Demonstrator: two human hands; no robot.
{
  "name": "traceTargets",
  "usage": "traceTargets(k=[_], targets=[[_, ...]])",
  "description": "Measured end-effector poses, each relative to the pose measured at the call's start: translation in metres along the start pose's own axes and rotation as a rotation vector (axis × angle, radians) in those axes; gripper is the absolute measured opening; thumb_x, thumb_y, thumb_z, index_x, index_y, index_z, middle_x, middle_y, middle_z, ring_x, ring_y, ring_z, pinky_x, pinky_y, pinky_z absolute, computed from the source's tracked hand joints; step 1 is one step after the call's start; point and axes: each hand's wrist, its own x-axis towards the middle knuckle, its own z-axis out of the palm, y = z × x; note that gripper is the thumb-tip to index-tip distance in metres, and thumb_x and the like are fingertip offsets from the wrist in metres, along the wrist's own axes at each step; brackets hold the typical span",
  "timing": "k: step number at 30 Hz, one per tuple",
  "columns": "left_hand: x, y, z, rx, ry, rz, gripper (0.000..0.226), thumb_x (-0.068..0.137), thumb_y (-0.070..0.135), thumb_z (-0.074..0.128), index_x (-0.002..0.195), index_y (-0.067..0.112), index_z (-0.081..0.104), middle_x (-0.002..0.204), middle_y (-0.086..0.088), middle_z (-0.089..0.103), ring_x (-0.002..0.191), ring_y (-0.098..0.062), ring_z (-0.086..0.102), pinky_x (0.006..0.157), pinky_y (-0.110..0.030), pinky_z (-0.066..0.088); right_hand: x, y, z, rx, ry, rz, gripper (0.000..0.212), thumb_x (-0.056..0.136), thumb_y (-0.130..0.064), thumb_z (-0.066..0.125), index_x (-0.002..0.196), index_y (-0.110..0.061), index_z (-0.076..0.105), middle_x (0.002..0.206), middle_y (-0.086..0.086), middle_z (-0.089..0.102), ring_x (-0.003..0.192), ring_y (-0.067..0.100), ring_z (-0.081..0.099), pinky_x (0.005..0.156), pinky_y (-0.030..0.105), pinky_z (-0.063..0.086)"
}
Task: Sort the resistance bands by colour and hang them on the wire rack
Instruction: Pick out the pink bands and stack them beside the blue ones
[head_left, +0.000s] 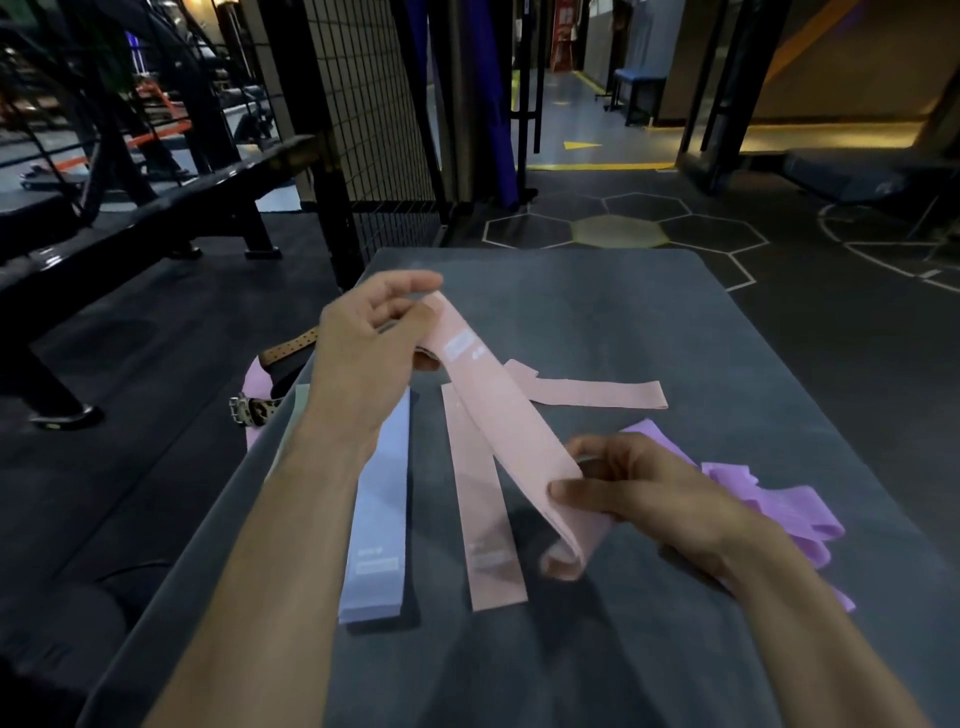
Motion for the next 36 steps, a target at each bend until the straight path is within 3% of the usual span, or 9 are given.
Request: traceTargets(k=[5, 8, 11, 15, 23, 25, 28, 32, 36], targets=[[0.006, -0.026, -0.012, 0.352, 0.078, 0.051, 0.028, 0.093, 0.006, 0.065, 0.115, 0.021, 0.073, 0.082, 0.005, 0.070, 0.078, -0.013, 0.068, 0.075, -0.034, 0.058, 0.000, 0.005, -0.014, -0.298, 0.261, 0.272, 0.016, 0.091, -0.028, 0.072, 0.093, -0.013, 0.071, 0.061, -0.007, 0.063, 0.048, 0.003, 0.055, 0.040, 0.011, 0.037], [0.003, -0.028, -0.023, 0.569, 0.091, 0.072, 0.021, 0.092, 0.013, 0.069, 0.109, 0.023, 0.076, 0.085, 0.009, 0.073, 0.081, -0.004, 0.068, 0.080, -0.019, 0.052, 0.004, 0.010, -0.025, -0.263, 0.420, 0.298, 0.023, 0.090, -0.030, 0.072, 0.095, -0.007, 0.071, 0.066, 0.001, 0.058, 0.052, 0.011, 0.050, 0.034, 0.013, 0.035], [-0.001, -0.027, -0.034, 0.607, 0.118, 0.055, 0.011, 0.090, 0.014, 0.071, 0.098, 0.018, 0.078, 0.085, 0.005, 0.075, 0.077, 0.000, 0.067, 0.071, -0.010, 0.047, 0.009, 0.015, -0.026, -0.060, 0.565, 0.251, 0.013, 0.089, -0.016, 0.074, 0.098, -0.006, 0.073, 0.068, 0.005, 0.060, 0.051, 0.015, 0.051, 0.037, 0.013, 0.040], [-0.006, -0.032, -0.052, 0.701, 0.092, -0.054, 0.008, 0.084, 0.015, 0.070, 0.086, 0.021, 0.074, 0.073, 0.009, 0.071, 0.072, -0.008, 0.065, 0.066, -0.020, 0.045, 0.015, 0.014, -0.023, 0.200, 0.695, 0.152, 0.013, 0.084, -0.004, 0.077, 0.096, -0.006, 0.071, 0.076, 0.009, 0.067, 0.052, 0.013, 0.059, 0.045, 0.019, 0.052], [-0.023, -0.055, -0.074, 0.799, -0.292, -0.169, 0.027, 0.081, 0.002, 0.069, 0.082, 0.027, 0.061, 0.070, 0.008, 0.068, 0.063, -0.012, 0.062, 0.063, -0.031, 0.051, 0.032, 0.003, -0.018, 0.592, 0.827, -0.103, 0.024, 0.087, -0.009, 0.074, 0.109, -0.016, 0.071, 0.099, 0.010, 0.071, 0.082, 0.022, 0.064, 0.083, 0.038, 0.060], [-0.023, -0.061, -0.078, 0.774, -0.365, -0.176, 0.028, 0.080, -0.002, 0.069, 0.075, 0.025, 0.067, 0.071, 0.007, 0.067, 0.059, -0.011, 0.061, 0.065, -0.031, 0.054, 0.033, -0.002, -0.017, 0.633, 0.822, -0.131, 0.025, 0.089, -0.011, 0.072, 0.112, -0.019, 0.071, 0.097, 0.007, 0.071, 0.084, 0.021, 0.065, 0.079, 0.035, 0.059], [-0.024, -0.064, -0.080, 0.820, -0.486, -0.174, 0.024, 0.082, 0.006, 0.073, 0.080, 0.029, 0.076, 0.080, 0.011, 0.072, 0.066, 0.001, 0.064, 0.062, -0.011, 0.045, 0.036, -0.009, -0.022, 0.628, 0.846, -0.180, 0.026, 0.091, -0.011, 0.069, 0.116, -0.020, 0.071, 0.098, 0.003, 0.073, 0.085, 0.017, 0.067, 0.075, 0.030, 0.058], [-0.027, -0.059, -0.082, 0.717, -0.712, -0.176, 0.027, 0.082, 0.003, 0.074, 0.090, 0.029, 0.077, 0.086, 0.009, 0.075, 0.080, -0.006, 0.070, 0.081, -0.027, 0.059, 0.039, -0.008, -0.029, 0.621, 0.911, -0.233, 0.027, 0.089, -0.009, 0.069, 0.113, -0.021, 0.072, 0.098, 0.005, 0.074, 0.084, 0.018, 0.071, 0.074, 0.033, 0.059], [-0.029, -0.055, -0.074, 0.704, -0.726, -0.042, 0.013, 0.085, 0.018, 0.078, 0.087, 0.030, 0.078, 0.083, 0.010, 0.074, 0.080, -0.005, 0.069, 0.079, -0.028, 0.057, 0.044, 0.001, -0.031, 0.590, 0.966, -0.217, 0.026, 0.088, -0.008, 0.071, 0.111, -0.019, 0.070, 0.098, 0.005, 0.073, 0.078, 0.015, 0.071, 0.070, 0.029, 0.059]])
